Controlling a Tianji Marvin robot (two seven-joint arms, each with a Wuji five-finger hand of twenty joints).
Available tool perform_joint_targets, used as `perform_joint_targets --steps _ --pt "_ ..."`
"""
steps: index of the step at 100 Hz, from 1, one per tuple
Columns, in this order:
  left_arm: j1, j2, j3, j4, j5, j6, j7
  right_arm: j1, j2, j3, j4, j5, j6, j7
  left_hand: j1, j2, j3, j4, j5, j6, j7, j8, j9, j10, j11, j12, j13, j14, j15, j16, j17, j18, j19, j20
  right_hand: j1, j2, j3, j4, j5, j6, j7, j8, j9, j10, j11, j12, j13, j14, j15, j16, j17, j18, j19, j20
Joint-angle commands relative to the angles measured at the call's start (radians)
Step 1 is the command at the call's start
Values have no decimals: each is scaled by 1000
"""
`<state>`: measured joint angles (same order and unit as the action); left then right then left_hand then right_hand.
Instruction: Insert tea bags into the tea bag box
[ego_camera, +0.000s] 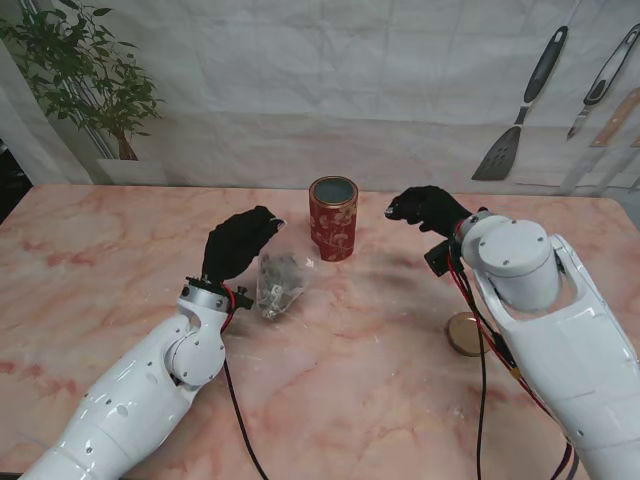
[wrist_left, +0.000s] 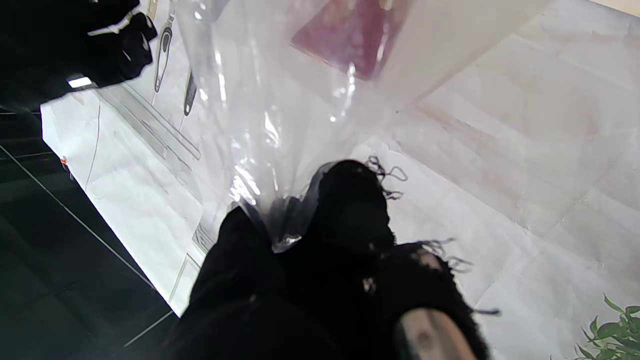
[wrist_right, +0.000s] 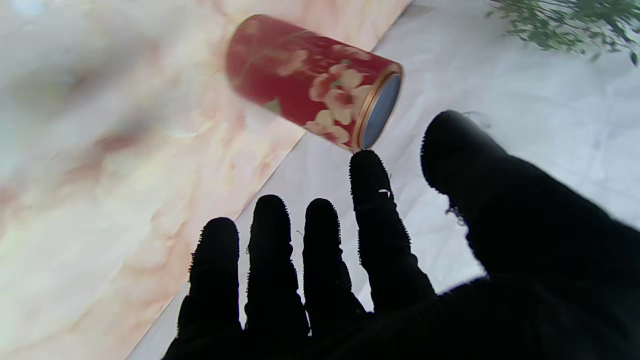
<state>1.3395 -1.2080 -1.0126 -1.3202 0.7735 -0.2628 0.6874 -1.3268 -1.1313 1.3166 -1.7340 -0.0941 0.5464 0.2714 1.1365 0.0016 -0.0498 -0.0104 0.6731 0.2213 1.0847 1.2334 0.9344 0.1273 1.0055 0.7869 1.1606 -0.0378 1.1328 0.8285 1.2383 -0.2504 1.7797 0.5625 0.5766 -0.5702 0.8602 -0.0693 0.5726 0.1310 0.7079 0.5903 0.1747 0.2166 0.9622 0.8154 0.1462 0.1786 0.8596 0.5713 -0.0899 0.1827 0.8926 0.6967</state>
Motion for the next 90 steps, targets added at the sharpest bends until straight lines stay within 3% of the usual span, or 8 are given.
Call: perform_joint_targets --steps 1,38,73,90 --pt "-4 2 -3 -12 1 7 -12 -52 22 10 -13 -2 -18 7 57 43 64 42 93 146 134 23 119 -157 191 20 109 170 307 0 -126 -87 272 -8 8 -3 5 -3 -32 -40 -10 -8 -6 -39 -29 -22 11 -30 -40 -20 -7 -25 12 -15" --pt "6 5 -9 -22 14 17 -10 -179 51 46 -6 -244 -221 20 57 44 64 42 93 145 135 23 119 -156 192 21 109 168 306 0 -126 -87 272 -8 -37 -5 7 -7 -70 -56 -68 -56 -19 -137 -149 -130 26 -134 -246 -85 -8 -90 -104 -33" --pt "11 6 -13 -23 18 16 0 -266 59 72 14 -384 -392 -13 56 46 63 42 91 144 135 24 118 -159 192 21 109 168 306 0 -126 -87 272 -8 -83 -33 16 -12 -134 -105 -129 -98 -14 -163 -318 -227 10 -191 -440 -157 -27 -144 -326 -37" --pt "15 8 -20 -27 22 20 -3 -301 51 74 32 -407 -449 -74 57 45 63 42 90 144 135 24 118 -158 192 21 109 168 306 0 -126 -87 272 -8 -90 -47 25 -13 -149 -117 -141 -101 -14 -163 -362 -243 5 -199 -489 -174 -26 -150 -389 -20"
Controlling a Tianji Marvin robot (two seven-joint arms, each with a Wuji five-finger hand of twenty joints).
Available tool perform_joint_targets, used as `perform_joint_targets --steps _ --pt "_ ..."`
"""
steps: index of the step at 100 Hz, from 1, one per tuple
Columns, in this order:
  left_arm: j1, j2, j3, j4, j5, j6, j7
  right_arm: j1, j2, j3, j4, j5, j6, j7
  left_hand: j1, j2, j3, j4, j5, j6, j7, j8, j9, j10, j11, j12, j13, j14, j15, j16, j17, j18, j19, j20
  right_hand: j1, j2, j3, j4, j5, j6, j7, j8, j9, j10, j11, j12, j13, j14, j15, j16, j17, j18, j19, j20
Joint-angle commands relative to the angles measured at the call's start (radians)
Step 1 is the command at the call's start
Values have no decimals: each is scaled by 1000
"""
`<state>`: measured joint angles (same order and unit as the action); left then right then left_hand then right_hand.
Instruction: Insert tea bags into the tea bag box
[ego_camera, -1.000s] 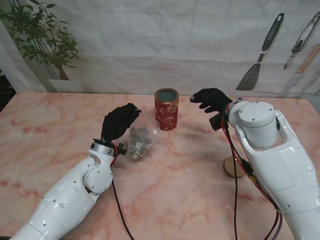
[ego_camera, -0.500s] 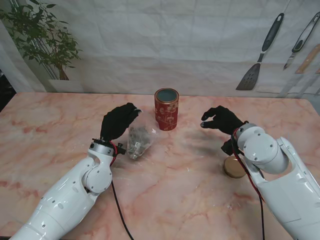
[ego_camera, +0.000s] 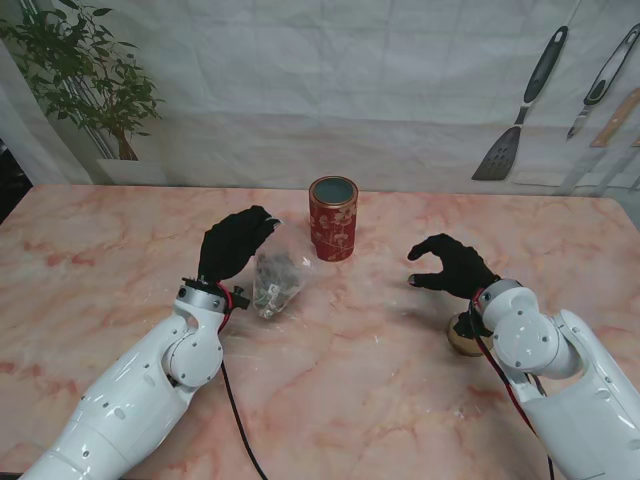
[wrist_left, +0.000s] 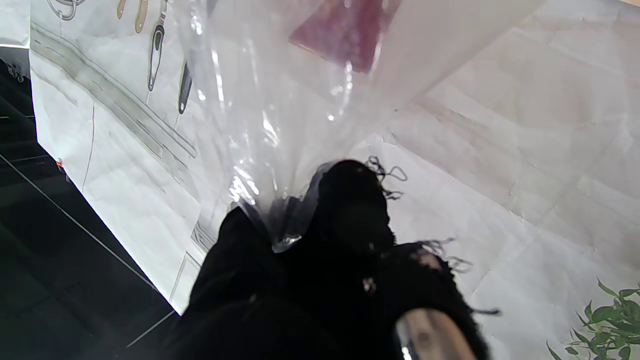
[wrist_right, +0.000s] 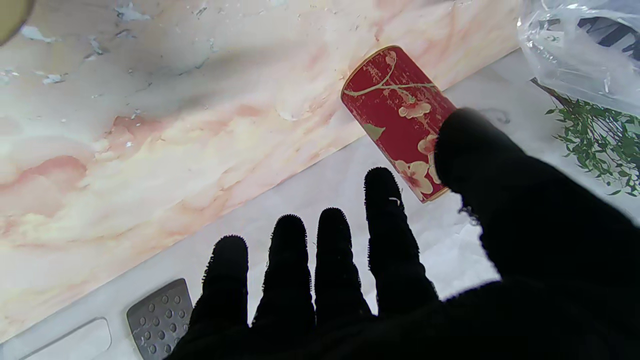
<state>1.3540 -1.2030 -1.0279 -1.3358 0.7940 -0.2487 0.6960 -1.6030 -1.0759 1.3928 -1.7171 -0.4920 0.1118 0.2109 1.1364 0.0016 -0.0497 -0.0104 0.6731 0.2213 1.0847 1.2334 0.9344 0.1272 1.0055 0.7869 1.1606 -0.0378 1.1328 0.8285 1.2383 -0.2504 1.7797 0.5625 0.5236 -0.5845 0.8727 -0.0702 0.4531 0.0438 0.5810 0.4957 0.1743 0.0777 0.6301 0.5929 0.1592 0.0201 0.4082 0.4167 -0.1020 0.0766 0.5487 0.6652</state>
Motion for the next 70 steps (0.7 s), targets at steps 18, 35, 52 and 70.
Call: perform_joint_targets --steps 18,35,52,70 --pt "4 5 -11 -13 4 10 -15 -46 -15 -2 45 18 -53 -66 56 46 62 42 90 144 135 24 117 -158 192 21 109 168 306 0 -126 -87 272 -8 -36 -49 28 -14 -46 -38 -25 -12 -13 -27 -82 -40 -23 -57 -99 -44 -17 -53 -95 24" --pt "6 5 -14 -11 4 14 -16 -60 -21 -2 70 5 -87 -111 57 46 63 42 90 144 135 24 117 -159 192 21 109 168 306 0 -126 -87 272 -8 -39 -67 42 -16 -55 -46 -34 -19 -13 -29 -101 -47 -30 -65 -132 -60 -15 -58 -138 28" --pt "5 7 -16 -11 8 20 -16 -69 -27 -4 84 10 -105 -139 57 46 62 41 89 144 134 24 117 -159 191 21 109 167 305 0 -126 -87 272 -8 -41 -69 47 -16 -55 -47 -39 -22 -12 -26 -106 -49 -29 -65 -141 -64 -12 -56 -151 31" --pt "4 11 -26 -15 19 29 -24 -69 -28 -8 95 27 -115 -140 56 47 61 41 89 143 134 23 116 -158 191 21 109 167 305 0 -126 -87 272 -8 -43 -62 46 -17 -60 -49 -42 -24 -12 -25 -111 -50 -30 -64 -146 -65 -9 -55 -161 35"
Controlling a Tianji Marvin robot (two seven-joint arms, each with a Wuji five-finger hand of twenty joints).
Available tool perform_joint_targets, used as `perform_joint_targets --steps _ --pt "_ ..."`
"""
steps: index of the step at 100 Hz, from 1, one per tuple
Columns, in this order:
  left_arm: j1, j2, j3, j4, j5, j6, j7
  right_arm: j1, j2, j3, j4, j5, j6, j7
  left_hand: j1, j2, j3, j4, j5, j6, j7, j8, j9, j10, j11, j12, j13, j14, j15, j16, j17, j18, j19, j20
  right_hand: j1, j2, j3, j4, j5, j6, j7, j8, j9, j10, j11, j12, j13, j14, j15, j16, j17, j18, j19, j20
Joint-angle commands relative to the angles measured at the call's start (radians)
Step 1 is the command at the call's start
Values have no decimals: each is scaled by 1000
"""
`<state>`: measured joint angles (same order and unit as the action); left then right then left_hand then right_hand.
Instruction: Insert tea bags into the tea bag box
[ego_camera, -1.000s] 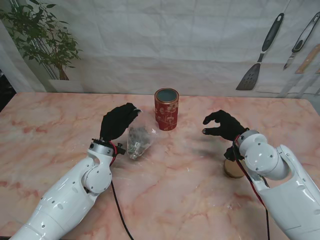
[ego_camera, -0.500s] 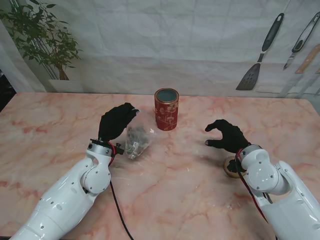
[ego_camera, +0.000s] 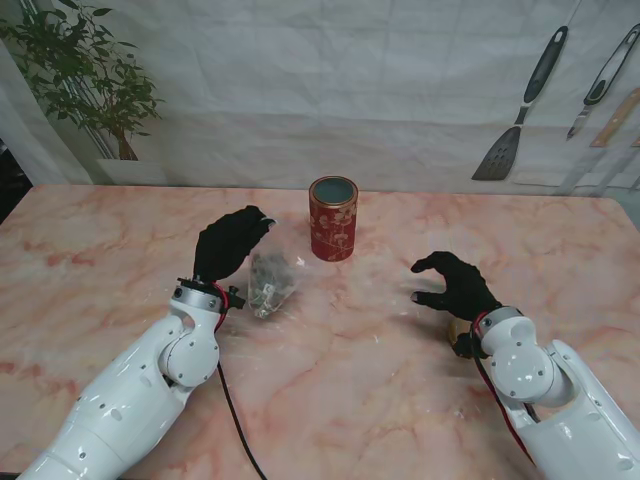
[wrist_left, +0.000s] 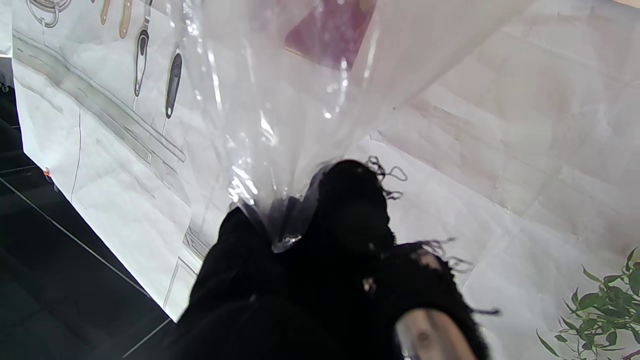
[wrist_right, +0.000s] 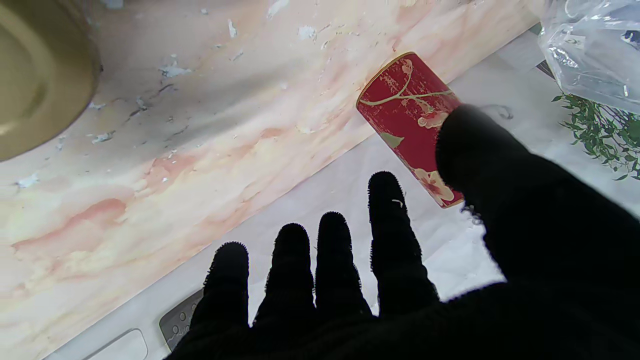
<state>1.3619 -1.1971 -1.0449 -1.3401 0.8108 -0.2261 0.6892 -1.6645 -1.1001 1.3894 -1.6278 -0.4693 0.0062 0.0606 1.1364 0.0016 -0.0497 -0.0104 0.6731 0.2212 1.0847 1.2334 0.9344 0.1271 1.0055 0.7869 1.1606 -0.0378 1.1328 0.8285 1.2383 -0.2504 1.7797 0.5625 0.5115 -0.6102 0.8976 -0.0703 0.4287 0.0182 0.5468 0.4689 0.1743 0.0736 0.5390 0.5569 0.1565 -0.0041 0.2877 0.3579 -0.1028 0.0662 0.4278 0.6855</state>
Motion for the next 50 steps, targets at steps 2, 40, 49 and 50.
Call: perform_joint_targets --steps 2,40,49,50 --pt "-4 6 -11 -12 4 8 -18 -7 -4 -5 7 6 -9 11 56 47 62 41 89 143 134 23 116 -158 191 21 109 167 305 0 -126 -87 272 -8 -31 -36 20 -17 -35 -23 -8 2 -12 -21 -20 -14 -27 -40 -26 -6 -8 -45 -40 15" --pt "13 31 -83 -30 52 42 -61 7 -4 -15 12 20 -2 20 53 52 60 41 81 138 130 22 108 -161 187 21 108 164 296 -2 -127 -87 267 -10 -32 -14 8 -17 -30 -21 -8 1 -12 -19 -13 -7 -23 -38 -26 -2 -6 -42 -45 31" --pt "18 37 -100 -31 68 51 -68 11 -4 -18 15 26 -2 20 52 55 59 40 78 135 129 22 105 -163 185 22 108 163 290 -3 -128 -87 263 -11 -31 -10 6 -16 -29 -20 -8 1 -11 -21 -12 -6 -23 -38 -25 -1 -6 -42 -45 36" --pt "19 37 -102 -32 69 52 -69 11 -4 -18 15 27 -1 21 53 55 59 40 77 135 128 22 105 -163 185 22 108 163 290 -2 -128 -87 263 -11 -32 -8 5 -16 -29 -20 -8 1 -11 -21 -12 -6 -24 -38 -26 -1 -6 -42 -46 37"
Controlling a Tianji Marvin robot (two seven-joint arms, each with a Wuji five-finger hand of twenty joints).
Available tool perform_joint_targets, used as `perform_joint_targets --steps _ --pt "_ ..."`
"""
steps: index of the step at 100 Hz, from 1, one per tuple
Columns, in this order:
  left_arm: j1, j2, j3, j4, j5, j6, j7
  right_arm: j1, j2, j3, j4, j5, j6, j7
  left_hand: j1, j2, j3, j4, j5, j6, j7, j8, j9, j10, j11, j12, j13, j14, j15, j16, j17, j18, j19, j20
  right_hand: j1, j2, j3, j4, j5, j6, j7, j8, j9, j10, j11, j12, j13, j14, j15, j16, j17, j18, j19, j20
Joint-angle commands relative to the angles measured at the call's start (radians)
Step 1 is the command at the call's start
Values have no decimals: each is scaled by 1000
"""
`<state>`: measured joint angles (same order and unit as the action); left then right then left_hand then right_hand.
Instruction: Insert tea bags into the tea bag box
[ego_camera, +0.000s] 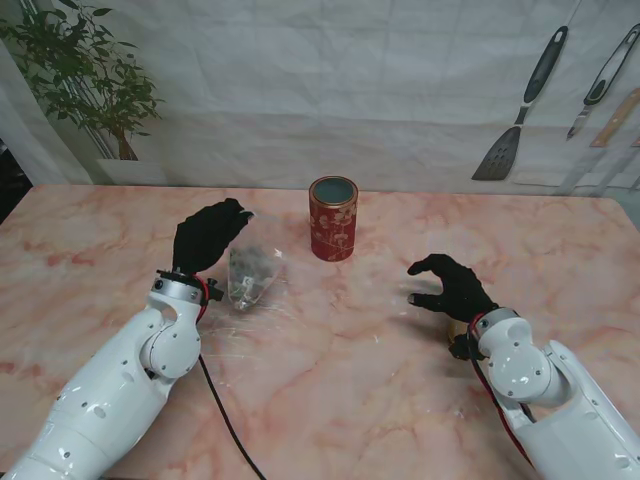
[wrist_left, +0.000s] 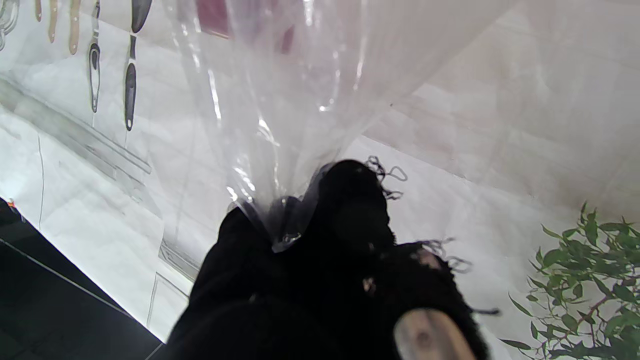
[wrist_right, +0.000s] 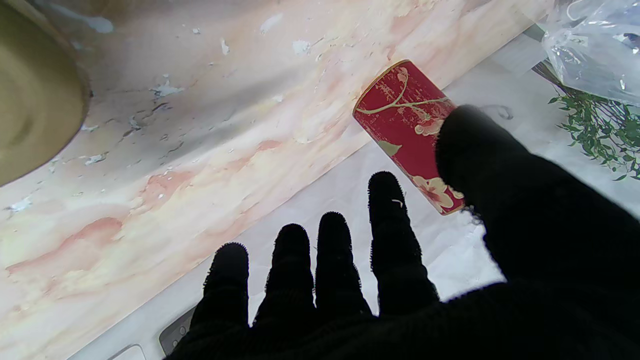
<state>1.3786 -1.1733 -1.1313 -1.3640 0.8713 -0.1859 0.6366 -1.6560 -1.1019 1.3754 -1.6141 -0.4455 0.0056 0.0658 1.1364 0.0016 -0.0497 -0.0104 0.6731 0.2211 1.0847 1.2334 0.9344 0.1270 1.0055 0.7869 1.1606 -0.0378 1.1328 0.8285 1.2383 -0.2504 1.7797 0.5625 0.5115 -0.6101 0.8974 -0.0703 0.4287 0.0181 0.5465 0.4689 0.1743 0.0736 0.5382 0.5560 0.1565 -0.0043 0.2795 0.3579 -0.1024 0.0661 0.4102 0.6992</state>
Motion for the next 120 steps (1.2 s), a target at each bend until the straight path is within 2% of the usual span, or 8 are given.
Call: perform_joint_targets --steps 1,20,21,27,68,90,100,120 --pt "3 14 -18 -8 10 12 -18 3 -3 -4 1 3 -1 16 53 55 59 40 77 135 128 22 105 -163 185 22 108 163 290 -2 -128 -87 263 -11 -32 -8 5 -16 -29 -20 -7 1 -11 -21 -11 -5 -24 -38 -17 -1 -7 -42 -28 23" --pt "9 28 -47 -4 49 29 -35 6 -2 -6 2 9 1 20 49 69 50 34 61 121 119 19 83 -171 175 28 105 159 248 3 -132 -81 234 -23 -32 1 -3 -15 -27 -20 -7 1 -11 -20 -10 -4 -23 -38 -16 1 -7 -41 -29 32" --pt "8 29 -47 -3 53 31 -34 6 -2 -6 2 10 1 20 48 70 50 34 60 120 119 19 79 -151 173 29 104 159 245 5 -132 -81 232 -24 -32 2 -3 -15 -26 -20 -6 1 -11 -20 -9 -4 -22 -39 -16 1 -7 -41 -29 32" --pt "4 34 -49 9 75 47 -27 5 -3 -7 1 14 3 21 48 72 47 32 55 115 118 19 77 -174 170 33 103 157 234 14 -133 -79 226 -27 -34 7 -6 -15 -25 -19 -7 1 -11 -21 -8 -3 -22 -39 -16 1 -7 -40 -30 35" --pt "9 55 -95 40 131 85 -41 9 -3 -10 5 39 22 34 44 82 45 28 45 108 116 17 68 -176 161 38 103 150 211 34 -134 -80 215 -33 -29 25 -20 -12 -26 -17 -9 0 -12 -21 -6 -3 -24 -40 -15 3 -6 -42 -34 46" --pt "-7 72 -94 80 196 132 -22 9 -4 -12 6 54 25 36 34 95 39 18 25 89 101 7 44 -174 135 35 82 154 170 52 -139 -72 179 -47 -30 27 -23 -12 -30 -17 -9 0 -12 -21 -8 -4 -25 -38 -14 4 -5 -43 -37 50" --pt "-24 83 -86 110 239 152 1 9 -3 -12 4 56 27 41 27 105 37 14 14 77 100 4 34 -181 127 36 73 143 157 63 -141 -75 162 -54 -31 33 -25 -12 -31 -16 -9 0 -12 -22 -9 -4 -26 -40 -14 4 -5 -43 -39 51" --pt "-27 93 -89 120 263 170 -24 7 -3 -12 3 63 30 45 19 116 34 7 -6 62 83 -11 7 -176 97 35 36 154 119 89 -148 -55 121 -68 -29 40 -30 -11 -32 -17 -10 -1 -12 -21 -8 -3 -25 -40 -13 4 -4 -43 -42 53"
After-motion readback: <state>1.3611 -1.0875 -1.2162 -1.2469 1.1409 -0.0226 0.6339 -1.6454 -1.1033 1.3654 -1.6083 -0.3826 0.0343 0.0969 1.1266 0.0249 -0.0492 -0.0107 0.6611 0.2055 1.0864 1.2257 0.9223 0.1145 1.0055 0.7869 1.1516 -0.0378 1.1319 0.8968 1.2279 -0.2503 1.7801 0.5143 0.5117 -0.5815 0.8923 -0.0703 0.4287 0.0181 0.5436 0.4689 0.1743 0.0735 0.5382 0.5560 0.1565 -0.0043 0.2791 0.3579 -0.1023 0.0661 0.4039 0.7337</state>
